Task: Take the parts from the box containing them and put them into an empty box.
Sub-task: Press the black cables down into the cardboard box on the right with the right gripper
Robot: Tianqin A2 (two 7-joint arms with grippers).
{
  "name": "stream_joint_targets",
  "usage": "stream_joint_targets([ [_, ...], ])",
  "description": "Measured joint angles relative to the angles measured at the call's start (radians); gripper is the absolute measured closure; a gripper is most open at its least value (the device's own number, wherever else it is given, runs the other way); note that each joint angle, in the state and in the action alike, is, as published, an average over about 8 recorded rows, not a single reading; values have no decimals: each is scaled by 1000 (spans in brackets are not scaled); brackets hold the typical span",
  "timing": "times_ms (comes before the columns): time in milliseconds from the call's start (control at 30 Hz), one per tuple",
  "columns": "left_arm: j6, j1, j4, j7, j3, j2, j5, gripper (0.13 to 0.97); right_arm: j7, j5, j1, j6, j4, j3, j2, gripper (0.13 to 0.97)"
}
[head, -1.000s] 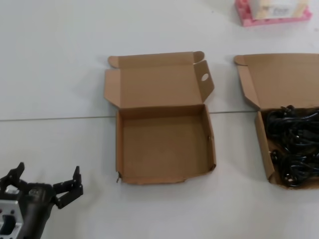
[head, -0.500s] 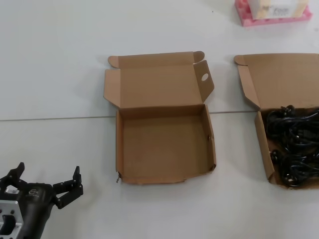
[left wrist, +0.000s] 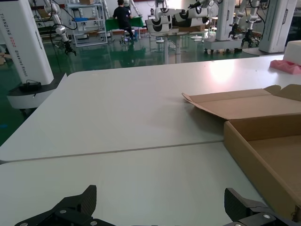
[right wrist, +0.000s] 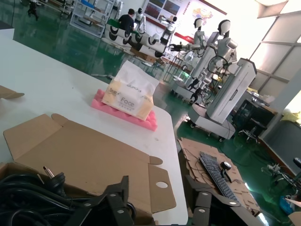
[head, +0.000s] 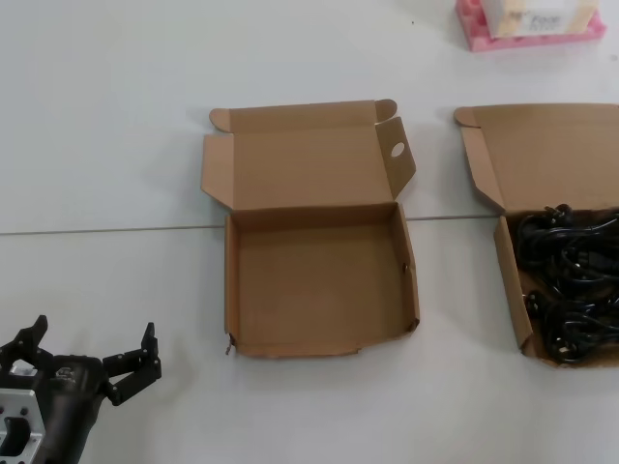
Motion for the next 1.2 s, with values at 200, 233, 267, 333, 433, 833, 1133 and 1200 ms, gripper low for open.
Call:
stream_joint_targets([
  [200,0,0,0,0,0,0,0,132,0,0,0,0,0,0,0,615],
  [233,0,0,0,0,0,0,0,132,0,0,0,0,0,0,0,588],
  [267,0,0,0,0,0,0,0,132,0,0,0,0,0,0,0,561],
  [333,0,0,0,0,0,0,0,132,0,0,0,0,0,0,0,508],
  [433,0,0,0,0,0,0,0,132,0,0,0,0,0,0,0,427],
  [833,0,0,0,-1,0,0,0,132,0,-53,-29,149,0,-178,156,261],
  [1133,0,0,0,-1,0,0,1,132,0,-155,-24,277,7,-401,356,162],
  [1200,0,0,0,-1,0,0,1,132,0,-177,-22,299,3,-445,397,158],
])
